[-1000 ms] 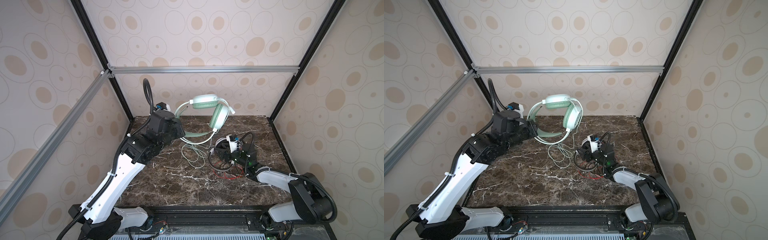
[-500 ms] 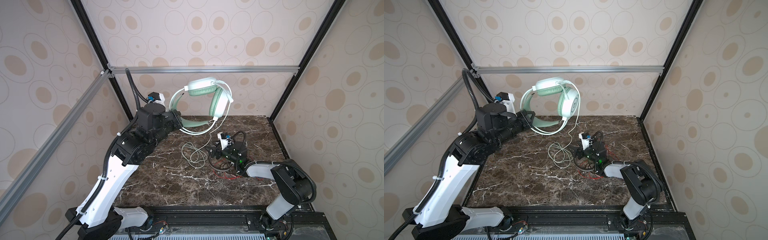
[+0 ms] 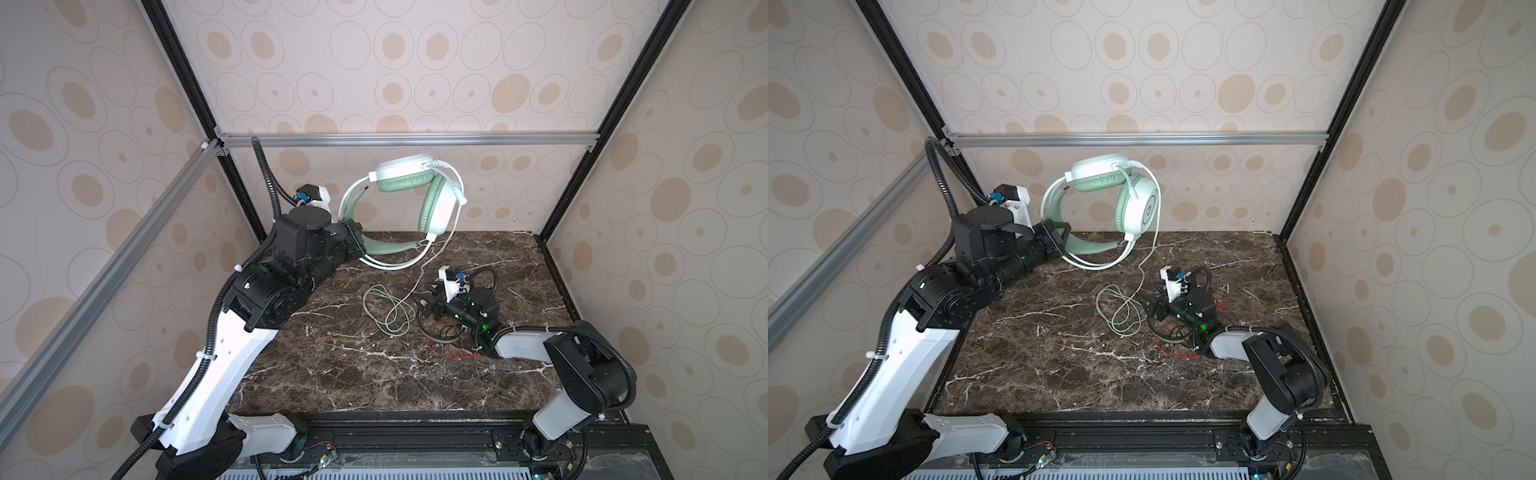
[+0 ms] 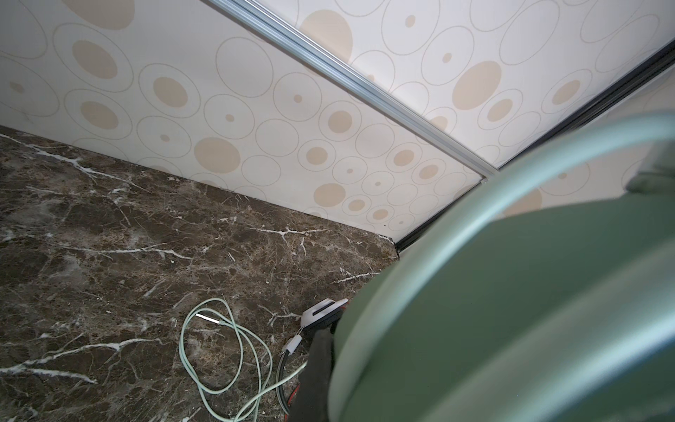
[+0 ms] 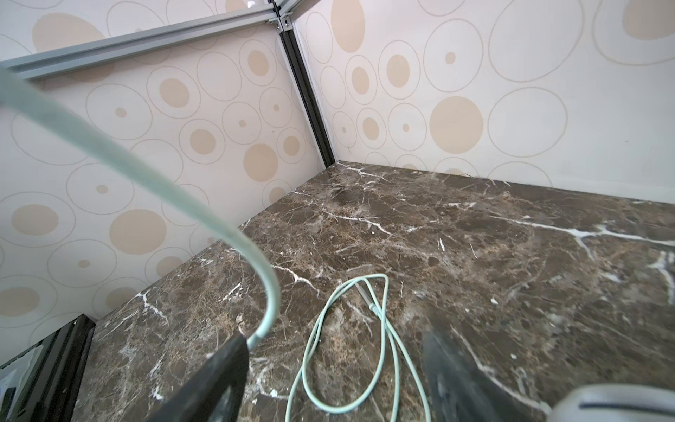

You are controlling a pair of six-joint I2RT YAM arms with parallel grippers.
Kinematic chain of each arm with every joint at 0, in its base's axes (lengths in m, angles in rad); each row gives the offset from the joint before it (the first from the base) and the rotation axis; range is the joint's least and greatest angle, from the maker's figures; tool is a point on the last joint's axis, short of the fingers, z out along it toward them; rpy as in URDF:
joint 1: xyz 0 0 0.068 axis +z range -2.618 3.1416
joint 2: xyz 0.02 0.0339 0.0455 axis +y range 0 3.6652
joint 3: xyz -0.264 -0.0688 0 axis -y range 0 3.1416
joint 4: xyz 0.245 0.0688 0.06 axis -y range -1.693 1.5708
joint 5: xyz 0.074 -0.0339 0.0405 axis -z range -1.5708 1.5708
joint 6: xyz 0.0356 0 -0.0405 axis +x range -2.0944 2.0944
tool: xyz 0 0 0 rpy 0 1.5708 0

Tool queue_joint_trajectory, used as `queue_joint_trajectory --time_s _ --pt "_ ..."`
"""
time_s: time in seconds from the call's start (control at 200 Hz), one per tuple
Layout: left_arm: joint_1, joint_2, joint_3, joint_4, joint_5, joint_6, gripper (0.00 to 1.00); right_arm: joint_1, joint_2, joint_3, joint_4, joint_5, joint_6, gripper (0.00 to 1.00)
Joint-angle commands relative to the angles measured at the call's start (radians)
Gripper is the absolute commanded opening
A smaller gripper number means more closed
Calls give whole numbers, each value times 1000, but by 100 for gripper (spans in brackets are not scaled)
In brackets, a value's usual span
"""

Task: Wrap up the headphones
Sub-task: 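Grasp the mint-green cable with the right gripper and pull it up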

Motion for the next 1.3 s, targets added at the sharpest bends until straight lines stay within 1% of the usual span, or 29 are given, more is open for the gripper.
queue_joint_trajectory --time_s 0.0,0.06,0.125,0.285,0.405,0.595,0.705,0.855,0.97,1.01,1.155,1.295 --pt "6 -18 52 82 -4 -37 0 4 -95 -68 -68 50 -43 79" --pt "6 -22 46 85 -3 -38 0 3 -148 -96 -129 55 -48 79" --pt "6 -25 39 90 -2 -37 0 4 -193 -117 -161 30 -59 80" --pt "7 -25 30 104 9 -37 0 6 -232 -147 -125 -35 -36 80" --pt "7 -23 30 107 25 -42 0 8 -200 -129 -70 -54 23 80" --pt "7 -40 -3 126 51 -63 0 13 -102 -76 57 -82 95 79" --pt "7 -47 -17 133 47 -71 0 27 -57 -38 68 -84 91 78" --pt "7 -51 -22 147 73 -80 0 49 -10 6 76 -79 84 78" --pt "7 -53 -25 151 74 -78 0 57 17 22 91 -57 97 76" --pt "7 -54 -22 151 72 -77 0 56 28 24 107 -51 110 74" --pt "8 -60 -18 153 64 -71 0 58 68 27 165 -63 174 58" --pt "6 -68 -27 153 43 -64 0 64 81 17 201 -83 210 30"
